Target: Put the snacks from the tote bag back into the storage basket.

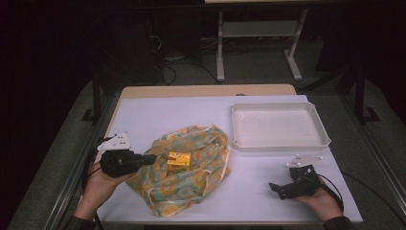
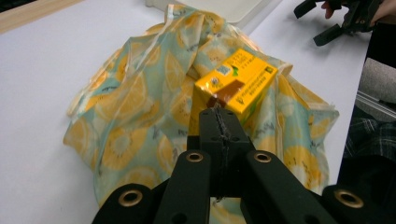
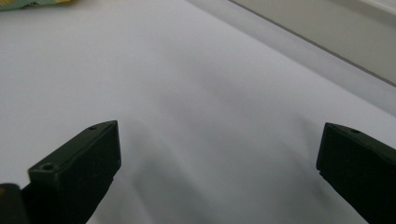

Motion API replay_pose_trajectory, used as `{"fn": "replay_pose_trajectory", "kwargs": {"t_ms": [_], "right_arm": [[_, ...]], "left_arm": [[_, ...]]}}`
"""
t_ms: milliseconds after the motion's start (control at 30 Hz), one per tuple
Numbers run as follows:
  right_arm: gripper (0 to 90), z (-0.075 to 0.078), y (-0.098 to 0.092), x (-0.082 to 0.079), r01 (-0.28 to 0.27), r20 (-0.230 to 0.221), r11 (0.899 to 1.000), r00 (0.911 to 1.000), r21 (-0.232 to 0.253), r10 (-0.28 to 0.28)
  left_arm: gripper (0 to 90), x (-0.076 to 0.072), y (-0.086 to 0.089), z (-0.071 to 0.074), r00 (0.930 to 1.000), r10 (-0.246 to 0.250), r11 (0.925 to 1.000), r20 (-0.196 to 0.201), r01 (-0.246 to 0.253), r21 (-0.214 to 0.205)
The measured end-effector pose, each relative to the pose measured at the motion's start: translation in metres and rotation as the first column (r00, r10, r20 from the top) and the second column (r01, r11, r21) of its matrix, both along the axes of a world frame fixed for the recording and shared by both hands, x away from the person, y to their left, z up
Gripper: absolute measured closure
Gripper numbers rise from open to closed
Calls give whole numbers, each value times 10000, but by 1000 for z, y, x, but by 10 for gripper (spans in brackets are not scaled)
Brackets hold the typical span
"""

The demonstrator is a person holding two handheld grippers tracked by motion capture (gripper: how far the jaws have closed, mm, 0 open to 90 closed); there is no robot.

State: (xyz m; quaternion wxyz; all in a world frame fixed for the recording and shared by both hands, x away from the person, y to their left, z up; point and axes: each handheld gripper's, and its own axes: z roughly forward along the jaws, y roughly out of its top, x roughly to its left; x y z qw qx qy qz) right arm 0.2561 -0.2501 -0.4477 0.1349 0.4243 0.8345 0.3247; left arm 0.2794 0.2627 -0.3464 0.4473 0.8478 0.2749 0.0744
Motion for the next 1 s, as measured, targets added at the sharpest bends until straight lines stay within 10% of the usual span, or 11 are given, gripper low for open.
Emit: {"fn": "replay_pose_trajectory", "kwargs": {"t_ms": [1000], "right_arm": [[0,0,-1,0,53,-22,10000,10000,-61,-53]], "left_arm": [[898,4,-73,-7,9847,-1731,9830,-181,1739,593]]}}
